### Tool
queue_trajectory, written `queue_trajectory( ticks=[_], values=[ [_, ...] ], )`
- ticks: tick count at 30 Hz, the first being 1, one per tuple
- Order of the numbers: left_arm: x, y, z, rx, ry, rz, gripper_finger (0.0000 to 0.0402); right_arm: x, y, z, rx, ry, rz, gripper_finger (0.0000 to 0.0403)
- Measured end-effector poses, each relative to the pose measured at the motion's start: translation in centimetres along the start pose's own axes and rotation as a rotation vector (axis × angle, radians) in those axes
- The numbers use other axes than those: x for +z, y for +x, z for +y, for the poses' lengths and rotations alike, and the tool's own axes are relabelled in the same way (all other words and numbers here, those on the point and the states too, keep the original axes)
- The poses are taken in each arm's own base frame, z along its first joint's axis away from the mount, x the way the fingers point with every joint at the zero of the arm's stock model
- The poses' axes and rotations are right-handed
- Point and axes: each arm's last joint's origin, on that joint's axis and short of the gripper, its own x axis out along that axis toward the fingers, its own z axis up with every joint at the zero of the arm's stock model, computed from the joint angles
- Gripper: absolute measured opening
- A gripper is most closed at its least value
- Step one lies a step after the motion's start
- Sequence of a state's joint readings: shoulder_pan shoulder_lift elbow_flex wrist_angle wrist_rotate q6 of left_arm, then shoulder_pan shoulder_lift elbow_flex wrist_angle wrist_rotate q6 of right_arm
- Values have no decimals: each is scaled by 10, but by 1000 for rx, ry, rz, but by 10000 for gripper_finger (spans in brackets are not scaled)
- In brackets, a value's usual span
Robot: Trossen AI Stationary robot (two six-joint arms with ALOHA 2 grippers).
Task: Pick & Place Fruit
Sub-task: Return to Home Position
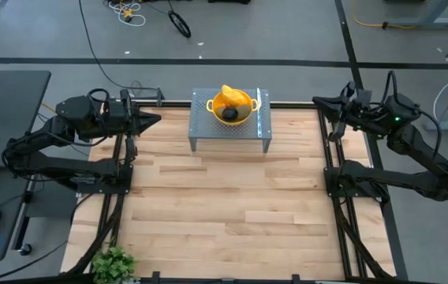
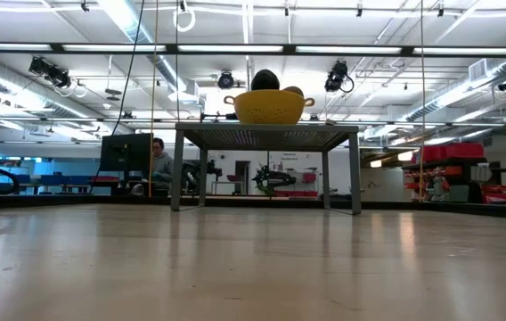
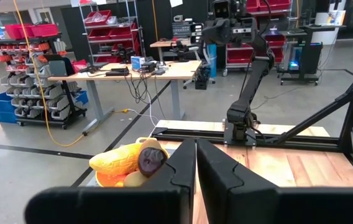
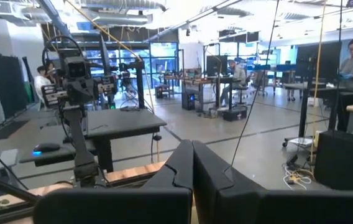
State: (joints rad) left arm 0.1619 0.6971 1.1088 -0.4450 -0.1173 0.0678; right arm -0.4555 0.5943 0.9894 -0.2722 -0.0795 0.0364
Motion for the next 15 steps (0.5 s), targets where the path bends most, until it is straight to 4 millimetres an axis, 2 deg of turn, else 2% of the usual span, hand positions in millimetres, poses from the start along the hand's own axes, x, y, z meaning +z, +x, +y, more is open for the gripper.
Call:
queue_trajectory(
  ticks=[15],
  values=[
    [0, 1, 0, -1, 0, 3, 26, -1, 0, 0, 3, 1, 15, 1]
  ],
)
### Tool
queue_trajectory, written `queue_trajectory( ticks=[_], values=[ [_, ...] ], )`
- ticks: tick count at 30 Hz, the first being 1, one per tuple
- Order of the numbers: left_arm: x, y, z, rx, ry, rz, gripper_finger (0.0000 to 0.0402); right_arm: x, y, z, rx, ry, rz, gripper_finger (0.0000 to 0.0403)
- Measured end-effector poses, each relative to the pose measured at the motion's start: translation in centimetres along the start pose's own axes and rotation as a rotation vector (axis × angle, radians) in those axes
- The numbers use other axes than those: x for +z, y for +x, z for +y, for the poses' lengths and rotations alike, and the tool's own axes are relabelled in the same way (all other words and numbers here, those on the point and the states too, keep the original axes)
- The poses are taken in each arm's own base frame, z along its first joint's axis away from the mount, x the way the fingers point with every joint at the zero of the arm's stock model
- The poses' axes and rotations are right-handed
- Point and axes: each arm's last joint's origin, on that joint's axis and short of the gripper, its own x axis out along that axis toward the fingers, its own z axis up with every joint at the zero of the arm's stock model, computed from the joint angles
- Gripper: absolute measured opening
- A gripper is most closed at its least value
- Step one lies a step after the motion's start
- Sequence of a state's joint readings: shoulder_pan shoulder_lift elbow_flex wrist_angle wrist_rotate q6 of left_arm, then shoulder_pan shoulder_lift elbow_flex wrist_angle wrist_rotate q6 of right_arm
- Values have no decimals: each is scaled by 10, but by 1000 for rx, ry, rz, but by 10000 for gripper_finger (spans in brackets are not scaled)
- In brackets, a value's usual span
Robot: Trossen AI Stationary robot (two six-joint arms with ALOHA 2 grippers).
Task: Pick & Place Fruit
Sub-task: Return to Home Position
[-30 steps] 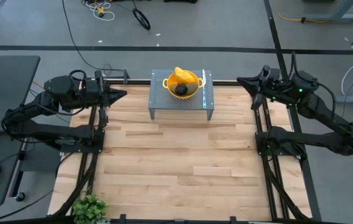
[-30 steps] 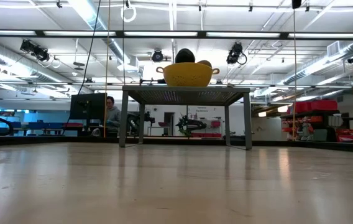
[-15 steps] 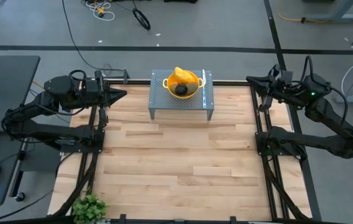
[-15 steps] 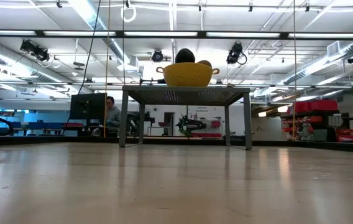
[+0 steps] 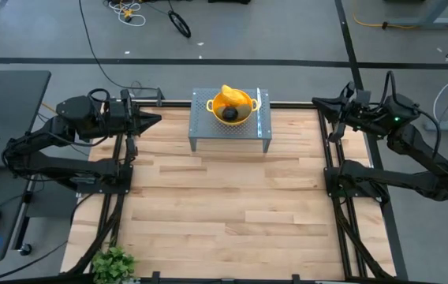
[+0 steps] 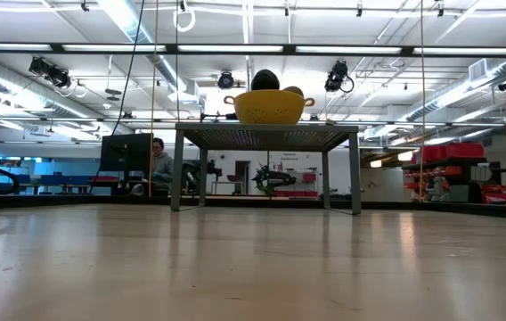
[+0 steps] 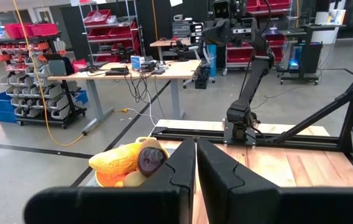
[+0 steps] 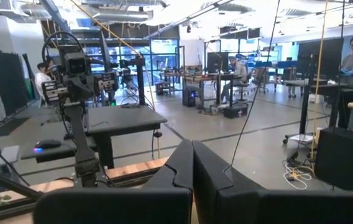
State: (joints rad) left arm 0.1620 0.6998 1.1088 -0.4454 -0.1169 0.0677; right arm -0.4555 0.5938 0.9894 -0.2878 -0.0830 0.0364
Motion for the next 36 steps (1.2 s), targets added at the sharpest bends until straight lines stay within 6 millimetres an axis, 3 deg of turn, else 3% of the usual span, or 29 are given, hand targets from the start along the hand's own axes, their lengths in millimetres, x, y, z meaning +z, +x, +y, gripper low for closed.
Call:
queue_trajectory(
  ticks=[14, 21, 27, 36],
  values=[
    [0, 0, 0, 0, 0, 0, 26, 0, 0, 0, 0, 11, -2, 1],
    [0, 0, 0, 0, 0, 0, 26, -2, 0, 0, -3, 115, 23, 1],
    [0, 0, 0, 0, 0, 0, 26, -3, 1, 0, 18, 306, 29, 1],
    [0, 0, 0, 0, 0, 0, 26, -3, 3, 0, 18, 357, 35, 1]
  ],
)
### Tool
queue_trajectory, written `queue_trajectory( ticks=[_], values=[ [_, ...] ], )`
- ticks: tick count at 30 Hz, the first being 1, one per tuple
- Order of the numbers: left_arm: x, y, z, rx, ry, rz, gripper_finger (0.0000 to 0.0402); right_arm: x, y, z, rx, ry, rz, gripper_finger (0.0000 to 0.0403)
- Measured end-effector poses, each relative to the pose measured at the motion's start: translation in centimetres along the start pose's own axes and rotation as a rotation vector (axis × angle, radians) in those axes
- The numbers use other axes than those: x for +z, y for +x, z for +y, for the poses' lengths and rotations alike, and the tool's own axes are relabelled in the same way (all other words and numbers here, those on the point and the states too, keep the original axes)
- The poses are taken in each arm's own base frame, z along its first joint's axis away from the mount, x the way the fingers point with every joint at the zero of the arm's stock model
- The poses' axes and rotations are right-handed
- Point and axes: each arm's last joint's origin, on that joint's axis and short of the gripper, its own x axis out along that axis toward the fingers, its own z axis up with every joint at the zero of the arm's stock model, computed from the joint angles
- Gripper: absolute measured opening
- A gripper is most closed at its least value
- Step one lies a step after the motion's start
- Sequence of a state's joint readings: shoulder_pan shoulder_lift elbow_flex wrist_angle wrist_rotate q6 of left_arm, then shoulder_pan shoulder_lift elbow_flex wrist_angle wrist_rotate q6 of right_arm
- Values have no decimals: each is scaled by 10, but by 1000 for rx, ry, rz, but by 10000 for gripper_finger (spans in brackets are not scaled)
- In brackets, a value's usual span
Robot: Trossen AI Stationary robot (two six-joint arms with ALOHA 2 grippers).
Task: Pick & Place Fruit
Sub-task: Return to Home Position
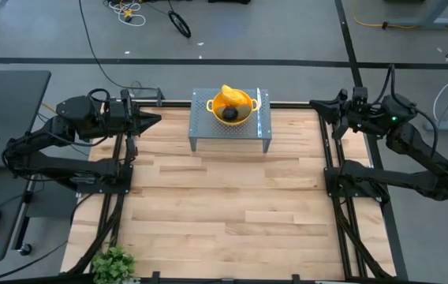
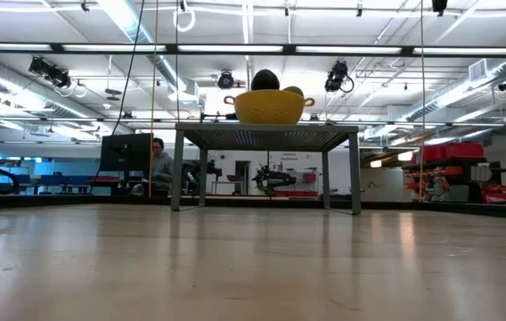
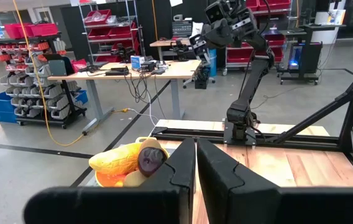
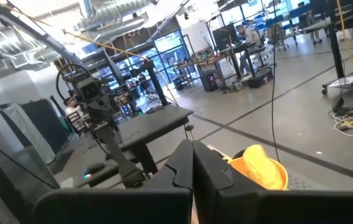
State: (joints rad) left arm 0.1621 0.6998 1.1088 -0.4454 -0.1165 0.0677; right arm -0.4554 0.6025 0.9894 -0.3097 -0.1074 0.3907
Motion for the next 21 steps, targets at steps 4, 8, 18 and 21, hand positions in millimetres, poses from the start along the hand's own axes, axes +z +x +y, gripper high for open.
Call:
queue_trajectory(
  ticks=[4, 8, 18, 21],
  values=[
    [0, 0, 0, 0, 0, 0, 26, 0, 1, 0, -2, 2, 4, 1],
    [0, 0, 0, 0, 0, 0, 26, 2, 1, 1, 9, -34, -23, 1],
    [0, 0, 0, 0, 0, 0, 26, -13, 10, 9, 264, -235, -37, 1],
    [0, 0, 0, 1, 0, 0, 26, -26, 12, 11, 353, -308, -85, 1]
  ],
)
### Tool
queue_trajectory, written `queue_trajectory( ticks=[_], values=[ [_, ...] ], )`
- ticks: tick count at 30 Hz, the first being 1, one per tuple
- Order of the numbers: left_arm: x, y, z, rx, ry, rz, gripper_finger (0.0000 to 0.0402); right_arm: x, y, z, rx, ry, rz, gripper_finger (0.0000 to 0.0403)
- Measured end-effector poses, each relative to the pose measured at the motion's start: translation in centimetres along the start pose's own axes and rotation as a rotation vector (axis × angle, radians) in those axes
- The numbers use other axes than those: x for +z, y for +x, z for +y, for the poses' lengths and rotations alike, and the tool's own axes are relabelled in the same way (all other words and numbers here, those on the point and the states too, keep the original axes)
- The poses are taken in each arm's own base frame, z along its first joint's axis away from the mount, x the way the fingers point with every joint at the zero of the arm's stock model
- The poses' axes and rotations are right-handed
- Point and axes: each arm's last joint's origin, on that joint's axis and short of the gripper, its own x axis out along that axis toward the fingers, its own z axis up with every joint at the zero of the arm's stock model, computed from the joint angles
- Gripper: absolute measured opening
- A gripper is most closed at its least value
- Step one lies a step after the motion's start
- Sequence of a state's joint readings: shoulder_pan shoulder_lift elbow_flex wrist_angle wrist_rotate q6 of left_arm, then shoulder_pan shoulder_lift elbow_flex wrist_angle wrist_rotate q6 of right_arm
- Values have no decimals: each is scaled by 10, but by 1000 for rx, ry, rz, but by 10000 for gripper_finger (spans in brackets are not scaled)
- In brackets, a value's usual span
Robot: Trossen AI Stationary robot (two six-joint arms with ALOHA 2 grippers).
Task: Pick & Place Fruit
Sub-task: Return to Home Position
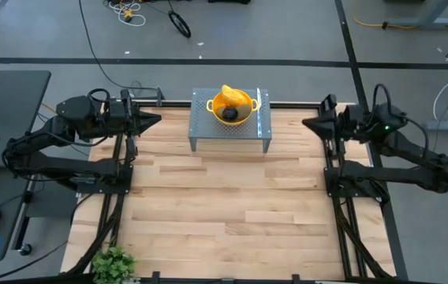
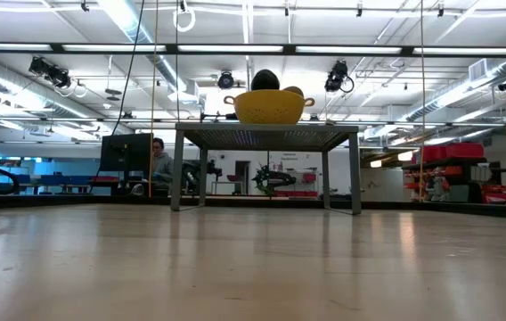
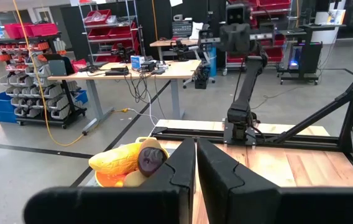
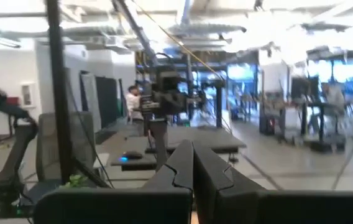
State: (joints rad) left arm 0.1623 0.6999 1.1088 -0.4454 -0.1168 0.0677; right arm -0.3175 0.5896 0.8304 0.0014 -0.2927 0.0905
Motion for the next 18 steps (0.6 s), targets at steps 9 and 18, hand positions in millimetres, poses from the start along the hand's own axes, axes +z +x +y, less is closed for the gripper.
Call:
queue_trajectory(
  ticks=[9, 18],
  values=[
    [0, 0, 0, 0, 0, 0, 26, -60, -15, 13, 76, -140, 31, 1],
    [0, 0, 0, 0, 0, 0, 26, -115, -39, 23, 131, -201, -33, 1]
  ],
)
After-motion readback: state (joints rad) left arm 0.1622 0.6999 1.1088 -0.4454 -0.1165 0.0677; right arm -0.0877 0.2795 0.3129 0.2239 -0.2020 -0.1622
